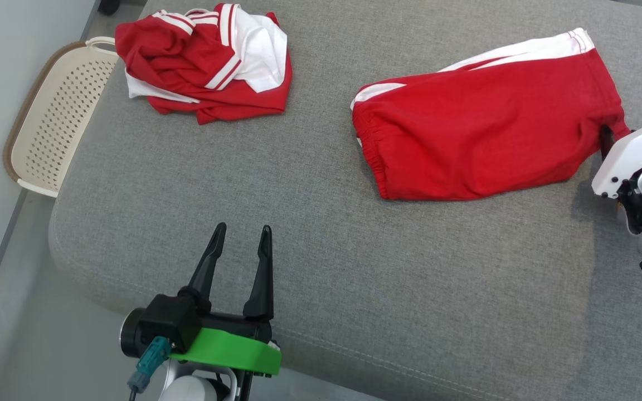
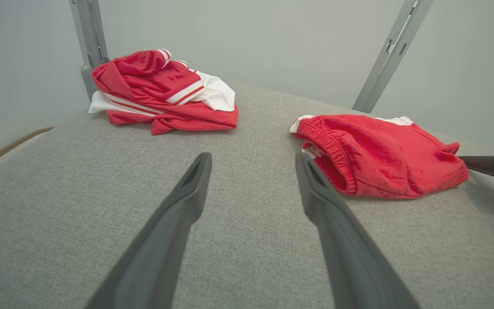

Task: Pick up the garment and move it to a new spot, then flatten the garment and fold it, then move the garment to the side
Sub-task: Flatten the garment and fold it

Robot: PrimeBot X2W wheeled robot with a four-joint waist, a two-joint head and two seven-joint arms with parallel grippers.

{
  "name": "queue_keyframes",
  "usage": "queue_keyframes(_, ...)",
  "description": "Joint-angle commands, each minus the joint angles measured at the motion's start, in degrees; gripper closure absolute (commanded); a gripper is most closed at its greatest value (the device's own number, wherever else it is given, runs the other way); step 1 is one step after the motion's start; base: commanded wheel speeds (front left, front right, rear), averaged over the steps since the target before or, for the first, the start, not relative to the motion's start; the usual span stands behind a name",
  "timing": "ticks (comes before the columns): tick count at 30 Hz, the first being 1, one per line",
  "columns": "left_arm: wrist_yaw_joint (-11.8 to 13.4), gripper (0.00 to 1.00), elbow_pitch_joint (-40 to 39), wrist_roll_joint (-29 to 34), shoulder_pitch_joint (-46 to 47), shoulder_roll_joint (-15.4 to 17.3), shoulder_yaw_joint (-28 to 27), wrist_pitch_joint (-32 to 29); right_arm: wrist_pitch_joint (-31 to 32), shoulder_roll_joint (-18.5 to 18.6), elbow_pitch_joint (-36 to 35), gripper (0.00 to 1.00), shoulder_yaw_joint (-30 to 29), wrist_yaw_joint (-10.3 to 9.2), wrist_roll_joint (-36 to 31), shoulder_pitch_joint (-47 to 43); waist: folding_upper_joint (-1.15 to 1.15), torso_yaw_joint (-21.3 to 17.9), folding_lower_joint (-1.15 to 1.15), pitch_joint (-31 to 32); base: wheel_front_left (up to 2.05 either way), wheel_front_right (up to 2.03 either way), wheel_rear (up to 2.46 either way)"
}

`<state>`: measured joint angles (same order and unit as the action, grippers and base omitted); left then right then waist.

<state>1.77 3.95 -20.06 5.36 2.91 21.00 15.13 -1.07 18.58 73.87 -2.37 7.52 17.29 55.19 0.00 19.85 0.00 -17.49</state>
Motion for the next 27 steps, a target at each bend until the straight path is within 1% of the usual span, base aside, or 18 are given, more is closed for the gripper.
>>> queue_keyframes(1, 0.27, 0.00, 0.01, -0.07, 0.95, 0.03, -0.17, 0.04, 0.29, -0.31, 0.29, 0.65, -0.09, -0.06, -0.27, -1.46, 0.00, -0.08, 0.00, 0.09, 0.00, 0.00, 0.00)
queue_keyframes(2, 0.29, 0.00, 0.03, -0.02, 0.96, 0.03, -0.22, 0.04, 0.47, -0.51, 0.29, 1.00, -0.50, -0.06, -1.00, -1.48, 0.00, -0.19, 0.00, 0.21, 0.00, 0.00, 0.00)
queue_keyframes(4, 0.27, 0.00, 0.15, 0.16, 0.90, 0.03, -0.33, 0.04, 0.69, -0.85, 0.29, 1.00, -1.27, -0.07, -2.25, -1.35, 0.00, -0.53, 0.00, 0.51, 0.00, 0.00, 0.00)
queue_keyframes(11, 0.11, 0.00, 0.95, 0.59, 0.65, 0.04, -0.30, 0.04, -1.66, -1.99, 0.23, 1.00, -4.30, -0.07, -4.79, -1.80, 0.00, -1.85, 0.00, 2.62, 0.00, 0.00, 0.00)
queue_keyframes(16, 0.17, 0.00, 1.72, 0.84, -0.05, 0.05, -0.51, 0.04, -3.12, -3.66, 0.22, 1.00, -6.10, -0.07, -4.96, -3.96, 0.00, -3.08, 0.00, 4.90, 0.00, 0.00, 0.00)
queue_keyframes(27, -0.91, 0.00, 5.12, 1.67, -1.88, 0.06, -1.44, 0.05, -5.34, -6.28, 0.21, 1.00, -9.18, -0.07, -4.72, -10.54, 0.00, -6.21, 0.00, 9.34, 0.00, 0.00, 0.00)
